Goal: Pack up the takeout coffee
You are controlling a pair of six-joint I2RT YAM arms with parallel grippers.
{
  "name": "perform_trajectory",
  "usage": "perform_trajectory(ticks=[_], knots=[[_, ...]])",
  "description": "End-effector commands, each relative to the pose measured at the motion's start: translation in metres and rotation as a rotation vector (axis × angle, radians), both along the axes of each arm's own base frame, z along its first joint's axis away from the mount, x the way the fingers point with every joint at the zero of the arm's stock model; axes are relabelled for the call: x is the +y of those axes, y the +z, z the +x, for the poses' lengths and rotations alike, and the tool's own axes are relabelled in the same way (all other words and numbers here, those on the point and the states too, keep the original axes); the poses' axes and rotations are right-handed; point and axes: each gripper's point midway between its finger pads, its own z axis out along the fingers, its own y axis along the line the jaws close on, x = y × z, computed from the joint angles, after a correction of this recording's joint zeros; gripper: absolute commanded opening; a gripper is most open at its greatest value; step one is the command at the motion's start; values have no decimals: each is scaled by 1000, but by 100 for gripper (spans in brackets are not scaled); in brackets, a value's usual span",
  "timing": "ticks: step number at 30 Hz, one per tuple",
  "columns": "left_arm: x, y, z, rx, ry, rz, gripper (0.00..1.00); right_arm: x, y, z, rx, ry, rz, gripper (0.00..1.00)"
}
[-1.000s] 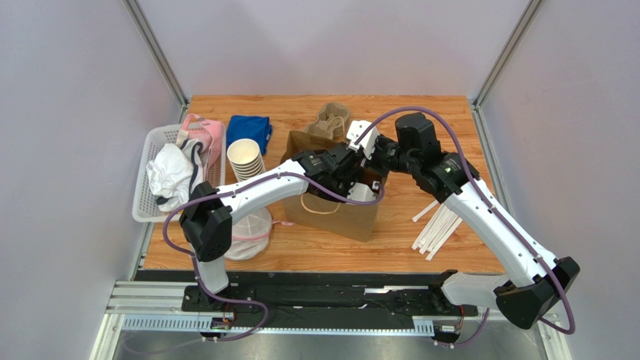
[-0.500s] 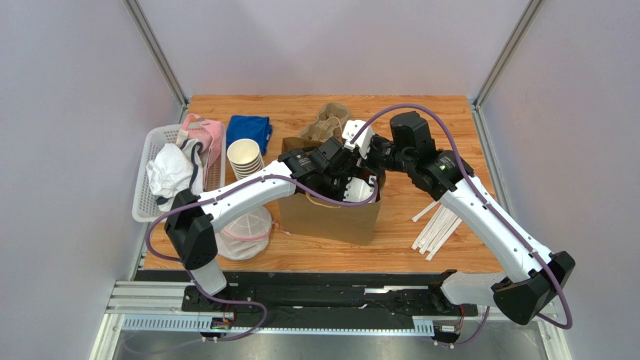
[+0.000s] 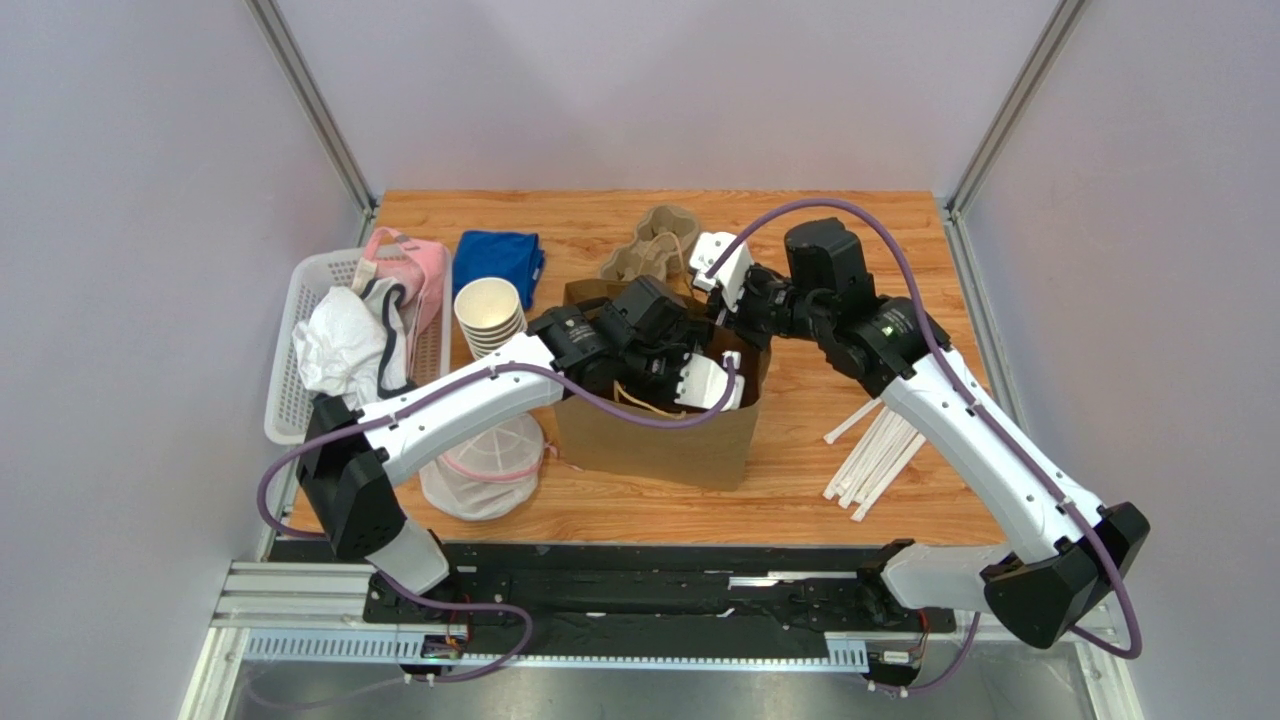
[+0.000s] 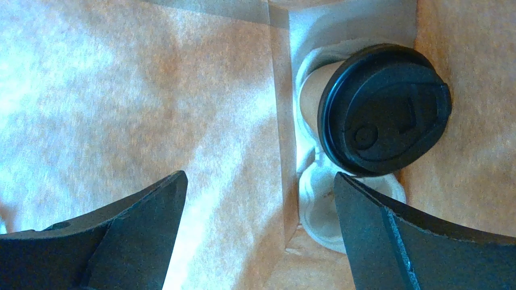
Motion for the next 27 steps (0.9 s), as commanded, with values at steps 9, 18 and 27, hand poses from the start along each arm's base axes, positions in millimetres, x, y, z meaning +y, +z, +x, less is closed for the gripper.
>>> perform_trajectory(ticks=[9,18,27], knots=[[9,72,2,-177,42,-233,99,0,27,3,-71,14,51,0],[22,112,3,-162,142,-359,99,-1,31,-2,-102,44,48,0],[42,154,-5,-138,225,-504,99,-4,39,-8,-135,58,55,0]])
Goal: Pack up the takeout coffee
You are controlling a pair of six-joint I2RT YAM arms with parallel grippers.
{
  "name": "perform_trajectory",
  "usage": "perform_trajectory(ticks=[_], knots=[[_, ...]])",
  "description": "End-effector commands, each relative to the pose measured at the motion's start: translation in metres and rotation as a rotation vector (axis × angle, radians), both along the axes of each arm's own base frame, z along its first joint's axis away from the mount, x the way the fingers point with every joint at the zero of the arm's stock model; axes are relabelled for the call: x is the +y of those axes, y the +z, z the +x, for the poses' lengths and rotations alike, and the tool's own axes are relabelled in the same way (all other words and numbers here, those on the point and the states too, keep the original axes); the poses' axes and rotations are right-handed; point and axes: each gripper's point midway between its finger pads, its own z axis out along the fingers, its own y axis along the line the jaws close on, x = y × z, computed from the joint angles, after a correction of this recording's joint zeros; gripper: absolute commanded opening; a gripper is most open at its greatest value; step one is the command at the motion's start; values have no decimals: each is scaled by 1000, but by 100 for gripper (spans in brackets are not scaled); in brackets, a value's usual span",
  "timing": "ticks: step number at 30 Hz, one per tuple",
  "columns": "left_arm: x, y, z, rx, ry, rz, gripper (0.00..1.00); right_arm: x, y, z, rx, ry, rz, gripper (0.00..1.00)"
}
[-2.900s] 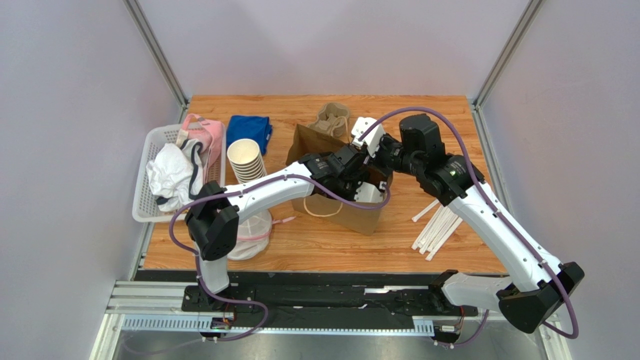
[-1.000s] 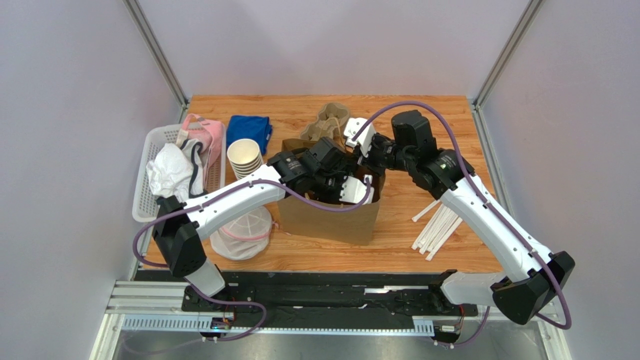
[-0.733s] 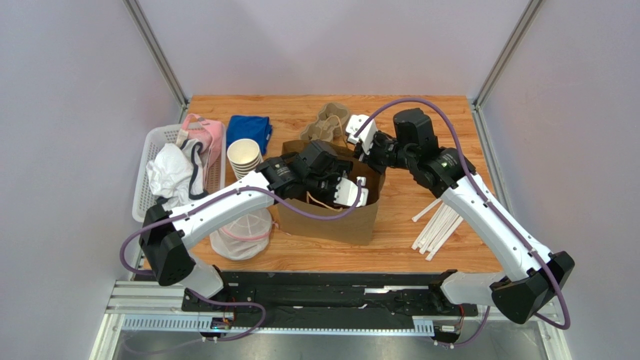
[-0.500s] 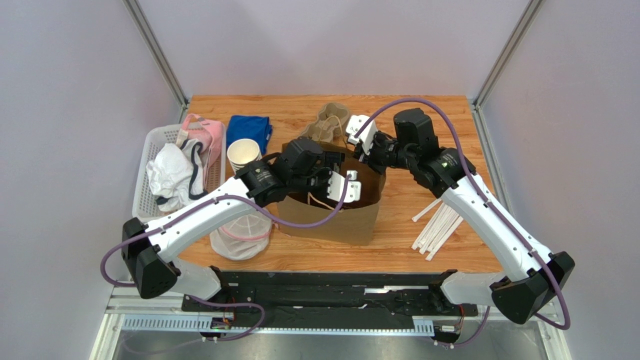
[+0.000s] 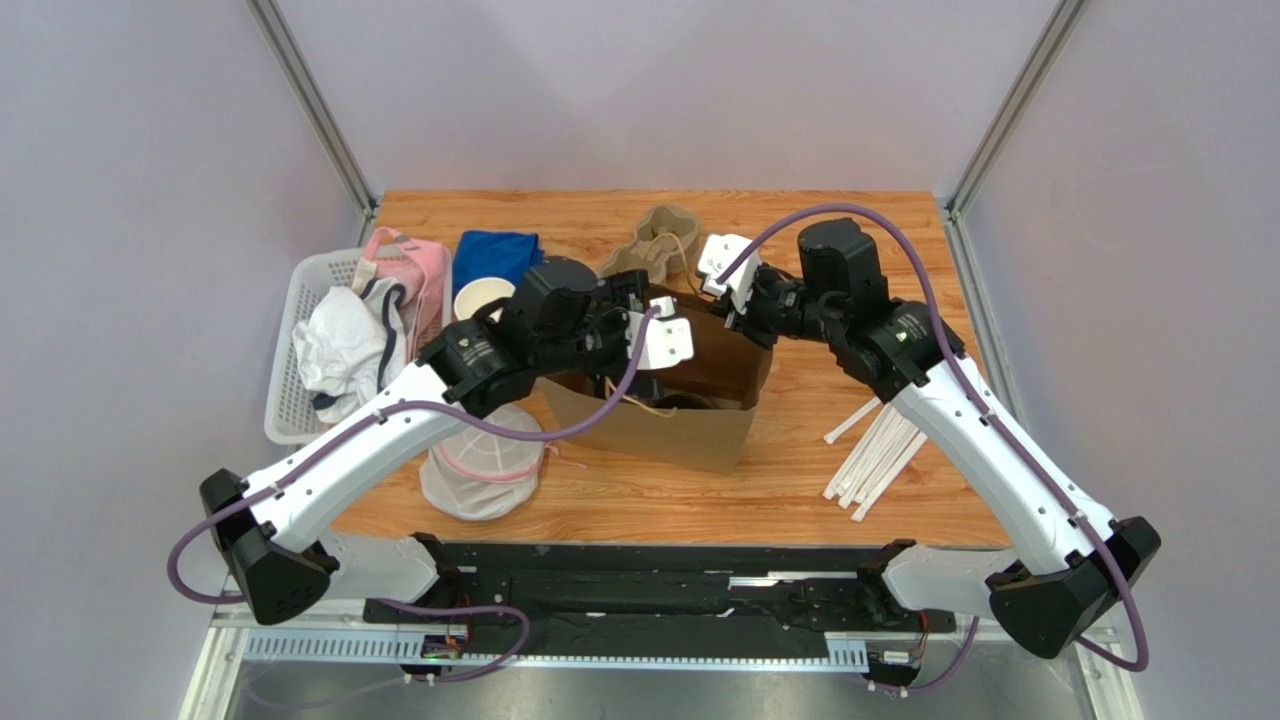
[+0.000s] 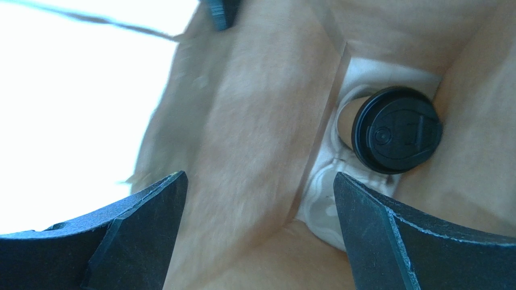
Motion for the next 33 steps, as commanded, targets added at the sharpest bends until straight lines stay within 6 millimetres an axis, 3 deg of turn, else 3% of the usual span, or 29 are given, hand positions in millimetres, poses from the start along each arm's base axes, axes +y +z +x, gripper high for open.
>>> perform_trajectory(ticks=[1,6,9,16,22,26,33], knots=[[8,61,-9,-39,26,-179,99,-1,26,-4,-87,26,45,0],[12,61,-8,-13,60,-187,99,1,24,-7,-80,39,51,0],[15,72,-5,12,93,-248,97,0,22,-8,-80,43,46,0],[30,139,1,-22,151,-535,99,1,24,-7,-93,54,47,0],[46,173,15,-7,250,-659,99,3,30,-9,-106,71,59,0],[61,178,33,-30,351,-700,99,5,38,-16,-119,101,81,0],[79,155,55,34,475,-694,99,6,36,-41,-151,185,55,0]])
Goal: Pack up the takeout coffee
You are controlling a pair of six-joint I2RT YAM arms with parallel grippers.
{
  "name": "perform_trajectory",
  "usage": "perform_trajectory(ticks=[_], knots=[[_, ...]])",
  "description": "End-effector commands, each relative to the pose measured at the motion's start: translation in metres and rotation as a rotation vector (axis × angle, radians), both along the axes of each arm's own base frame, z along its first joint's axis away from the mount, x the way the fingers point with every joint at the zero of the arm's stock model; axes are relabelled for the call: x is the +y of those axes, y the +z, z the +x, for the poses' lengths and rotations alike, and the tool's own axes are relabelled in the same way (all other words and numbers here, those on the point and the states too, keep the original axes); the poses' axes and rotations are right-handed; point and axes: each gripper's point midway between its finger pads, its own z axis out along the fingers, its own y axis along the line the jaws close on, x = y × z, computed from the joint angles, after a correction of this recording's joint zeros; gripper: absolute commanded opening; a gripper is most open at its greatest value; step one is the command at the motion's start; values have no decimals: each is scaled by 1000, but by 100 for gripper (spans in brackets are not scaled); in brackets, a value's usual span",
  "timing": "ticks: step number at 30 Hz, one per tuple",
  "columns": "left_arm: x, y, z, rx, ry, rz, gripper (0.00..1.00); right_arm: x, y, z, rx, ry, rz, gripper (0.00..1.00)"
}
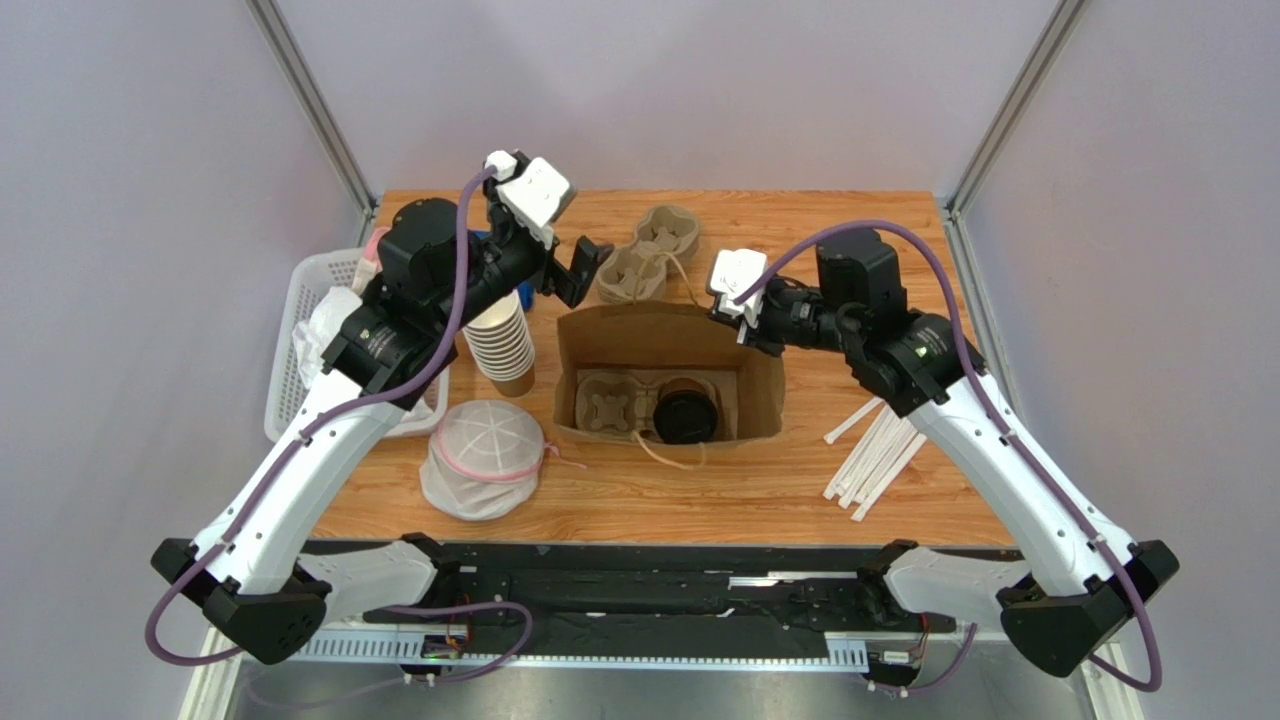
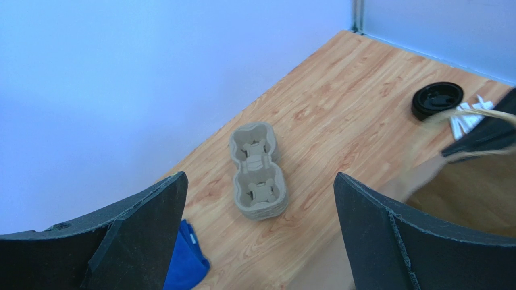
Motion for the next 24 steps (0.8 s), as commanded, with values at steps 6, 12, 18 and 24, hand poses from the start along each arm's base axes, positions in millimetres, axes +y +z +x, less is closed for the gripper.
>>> perform_trajectory(ticks=[6,12,18,24], knots=[[7,-8,13,52,51,-41,99,4,18,-34,-102,110,5,0],[3,-17,14,69,26,-25,99,4,14,-30,-73,83,-1,0],[-1,-22,19,90,6,-15,99,7,7,-14,-20,29,-20,0],[1,-32,28,152,22,-6,99,9,-3,7,34,-7,-46,0]])
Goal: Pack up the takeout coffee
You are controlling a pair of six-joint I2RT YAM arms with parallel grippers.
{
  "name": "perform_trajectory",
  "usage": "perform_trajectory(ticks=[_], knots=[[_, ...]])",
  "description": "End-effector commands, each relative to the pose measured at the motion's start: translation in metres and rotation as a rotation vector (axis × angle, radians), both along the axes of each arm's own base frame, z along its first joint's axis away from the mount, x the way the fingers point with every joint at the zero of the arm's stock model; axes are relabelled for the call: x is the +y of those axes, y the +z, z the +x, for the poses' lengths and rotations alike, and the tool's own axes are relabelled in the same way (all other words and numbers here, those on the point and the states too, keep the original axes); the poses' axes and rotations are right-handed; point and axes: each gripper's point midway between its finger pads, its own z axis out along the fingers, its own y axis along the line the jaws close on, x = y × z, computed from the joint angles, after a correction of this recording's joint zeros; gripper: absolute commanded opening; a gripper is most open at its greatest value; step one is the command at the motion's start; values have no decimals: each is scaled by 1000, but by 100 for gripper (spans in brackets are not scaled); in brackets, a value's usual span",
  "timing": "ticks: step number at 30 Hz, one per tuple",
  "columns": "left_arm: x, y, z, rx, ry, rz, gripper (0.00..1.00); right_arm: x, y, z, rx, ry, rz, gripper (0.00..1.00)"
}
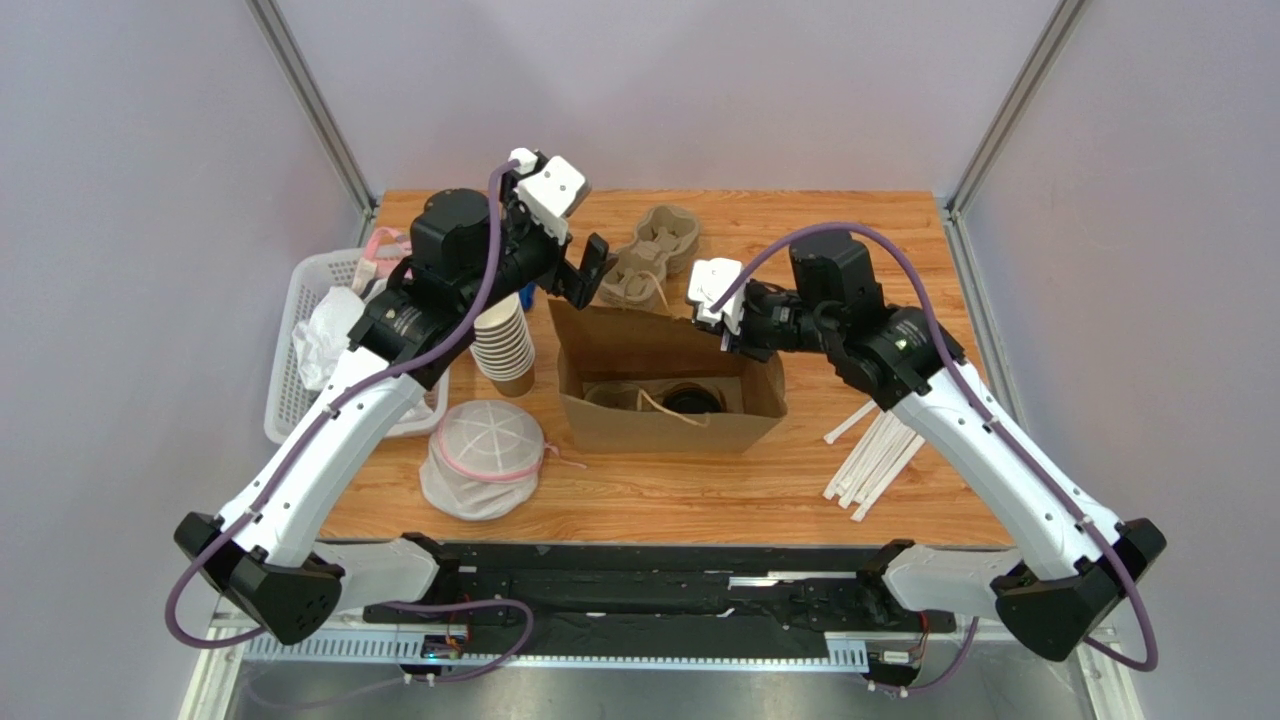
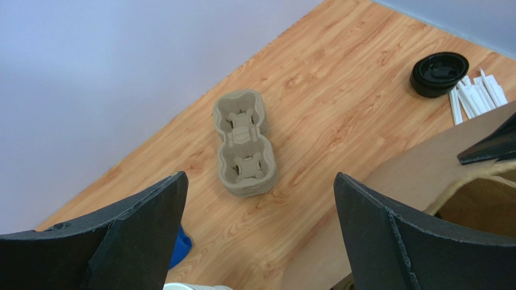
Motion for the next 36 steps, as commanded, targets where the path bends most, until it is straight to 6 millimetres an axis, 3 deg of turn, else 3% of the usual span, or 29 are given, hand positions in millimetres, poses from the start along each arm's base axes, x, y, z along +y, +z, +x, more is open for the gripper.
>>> perform_trajectory(ticks=[1,5,12,18,19,20,21,22,23,25,29,31,33,34,36], knots=[[2,8,5,28,7,-29,99,-1,12,18,17,-54,17,0],[5,2,12,60,32,-32,99,0,12,34,31,-90,1,13],[12,1,22,71,65,-31,99,1,27,53,56,-146,13,52],[12,1,27,82,71,-42,99,-6,76,53,67,-212,95,68],[11,2,27,81,68,-43,99,-10,79,50,83,-224,90,70],[11,3,28,80,66,-45,99,-14,101,48,55,-235,118,72],[12,4,28,79,68,-45,99,-17,107,46,56,-244,121,77],[11,4,29,77,66,-46,99,-27,104,40,78,-261,92,80],[12,8,30,69,69,-51,99,-39,118,37,55,-281,100,82],[16,9,31,74,81,-55,99,-63,105,26,88,-313,17,86],[23,7,34,143,90,-99,99,-133,69,10,154,-450,-156,84],[28,-1,35,208,101,-127,99,-157,44,-10,202,-458,-243,84],[26,-5,33,244,83,-140,98,-178,25,-17,175,-431,-350,81],[26,-8,32,262,82,-144,98,-188,-1,-25,213,-415,-410,80],[26,-10,30,271,81,-148,98,-207,-26,-24,208,-368,-508,71]])
